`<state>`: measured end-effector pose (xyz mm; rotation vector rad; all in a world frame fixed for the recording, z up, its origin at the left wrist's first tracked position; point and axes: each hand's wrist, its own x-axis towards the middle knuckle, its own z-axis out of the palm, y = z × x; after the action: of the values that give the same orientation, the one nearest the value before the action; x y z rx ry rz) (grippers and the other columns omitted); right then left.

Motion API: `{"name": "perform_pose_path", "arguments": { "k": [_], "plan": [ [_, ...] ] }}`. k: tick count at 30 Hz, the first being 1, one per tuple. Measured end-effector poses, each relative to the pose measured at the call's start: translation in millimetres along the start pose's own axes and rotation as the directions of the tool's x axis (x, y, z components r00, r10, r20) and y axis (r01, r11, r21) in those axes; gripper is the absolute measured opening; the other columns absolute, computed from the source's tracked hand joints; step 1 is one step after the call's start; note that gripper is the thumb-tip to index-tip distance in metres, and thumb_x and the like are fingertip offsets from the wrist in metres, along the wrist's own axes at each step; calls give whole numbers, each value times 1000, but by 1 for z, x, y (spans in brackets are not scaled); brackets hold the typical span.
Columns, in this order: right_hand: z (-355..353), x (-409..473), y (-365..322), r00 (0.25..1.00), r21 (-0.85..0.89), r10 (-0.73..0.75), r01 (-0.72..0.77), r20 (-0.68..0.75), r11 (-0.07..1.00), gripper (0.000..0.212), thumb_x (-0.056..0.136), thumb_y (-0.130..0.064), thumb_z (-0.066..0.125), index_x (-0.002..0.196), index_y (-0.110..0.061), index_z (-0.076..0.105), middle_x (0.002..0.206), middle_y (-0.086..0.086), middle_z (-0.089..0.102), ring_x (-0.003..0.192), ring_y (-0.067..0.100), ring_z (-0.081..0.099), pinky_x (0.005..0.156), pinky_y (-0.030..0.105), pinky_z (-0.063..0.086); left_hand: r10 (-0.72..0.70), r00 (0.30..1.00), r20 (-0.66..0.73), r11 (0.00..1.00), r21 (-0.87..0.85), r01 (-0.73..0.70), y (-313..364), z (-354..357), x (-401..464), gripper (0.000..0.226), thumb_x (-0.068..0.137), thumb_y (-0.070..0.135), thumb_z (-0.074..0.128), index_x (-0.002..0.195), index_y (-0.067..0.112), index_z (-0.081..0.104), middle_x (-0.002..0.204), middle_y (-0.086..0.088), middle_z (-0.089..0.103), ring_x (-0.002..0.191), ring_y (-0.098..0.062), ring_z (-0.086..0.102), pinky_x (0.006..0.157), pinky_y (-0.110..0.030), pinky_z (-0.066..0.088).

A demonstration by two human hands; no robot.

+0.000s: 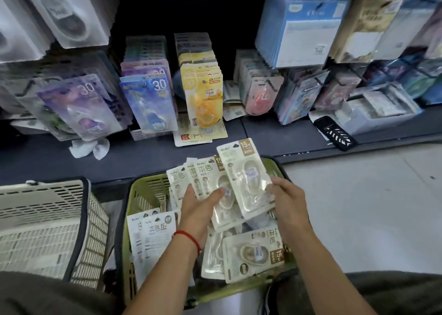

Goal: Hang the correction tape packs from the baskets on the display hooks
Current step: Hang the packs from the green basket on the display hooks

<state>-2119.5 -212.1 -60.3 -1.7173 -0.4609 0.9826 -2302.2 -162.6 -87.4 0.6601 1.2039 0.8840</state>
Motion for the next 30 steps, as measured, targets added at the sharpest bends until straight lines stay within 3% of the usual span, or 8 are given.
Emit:
{"name": "perform_pose_path", "arguments": {
  "k": [3, 5, 9, 12, 15, 17, 25, 30],
  "plan": [
    [29, -12, 4, 977, -316, -208, 210, 42, 925, 20, 100, -13, 63, 93, -27, 74, 84, -14, 74, 81, 1, 70, 71, 13, 53, -36, 998, 51, 988, -145, 43, 9, -5, 0, 86, 65, 47, 97, 139, 23, 60, 127, -4, 76, 112, -27, 75, 91, -54, 62],
    [46, -19, 11, 939, -421, -305, 344, 159, 839, 17, 101, -15, 64, 92, -28, 71, 79, -18, 70, 74, -2, 67, 66, 11, 50, -30, 999, 22, 999, -35, 31, 13, -8, -2, 113, 55, 54, 100, 150, 26, 46, 136, -1, 71, 117, -26, 73, 91, -52, 63],
    [34, -3, 23, 920, -631, -388, 328, 47, 703, 12, 101, -18, 66, 109, -19, 75, 93, -12, 69, 87, 4, 65, 75, 6, 47, 15, 1000, -7, 999, -36, -15, 10, -19, -5, 73, 74, 19, 96, 136, 23, 57, 120, 0, 79, 101, -18, 79, 74, -40, 66],
    [4, 26, 36, 907, -893, -416, 235, 61, 383, 33, 106, -30, 59, 135, -14, 62, 132, 7, 63, 121, 27, 55, 99, 37, 45, -2, 1000, -1, 995, -99, 2, 6, -34, -13, 57, 79, 11, 90, 128, 23, 62, 113, -1, 81, 99, -23, 80, 73, -42, 66],
    [-2, 44, 52, 928, -982, -324, 186, 183, -24, 46, 108, -36, 51, 149, -17, 46, 144, 8, 53, 131, 27, 48, 106, 41, 39, 8, 1000, -1, 993, -116, -8, 2, -46, -20, 56, 80, 7, 88, 128, 22, 62, 110, 0, 81, 98, -23, 80, 68, -38, 65],
    [6, 50, 61, 927, -970, -303, 177, 221, -166, 51, 101, -28, 59, 148, -15, 43, 140, 11, 52, 128, 27, 49, 106, 40, 42, 15, 1000, -7, 992, -126, -15, 4, -49, -21, 54, 81, 6, 87, 127, 23, 63, 110, 0, 81, 97, -22, 80, 66, -35, 65],
    [4, 69, 31, 977, -976, -13, 213, 213, -38, 49, 99, -9, 65, 143, -3, 45, 147, 19, 52, 132, 31, 57, 108, 34, 46, 14, 999, 29, 996, -90, -11, 23, -30, -2, 59, 78, 11, 91, 128, 23, 62, 112, 0, 81, 101, -23, 79, 85, -51, 65],
    [-1, 48, -29, 985, -920, -115, 161, 128, 357, 30, 96, -13, 61, 126, -9, 57, 115, 18, 73, 105, 38, 69, 86, 41, 55, 113, 992, 48, 992, -66, -109, 46, -23, 4, 61, 77, 8, 92, 128, 22, 60, 111, 2, 81, 100, -18, 79, 75, -35, 66]
  ]
}}
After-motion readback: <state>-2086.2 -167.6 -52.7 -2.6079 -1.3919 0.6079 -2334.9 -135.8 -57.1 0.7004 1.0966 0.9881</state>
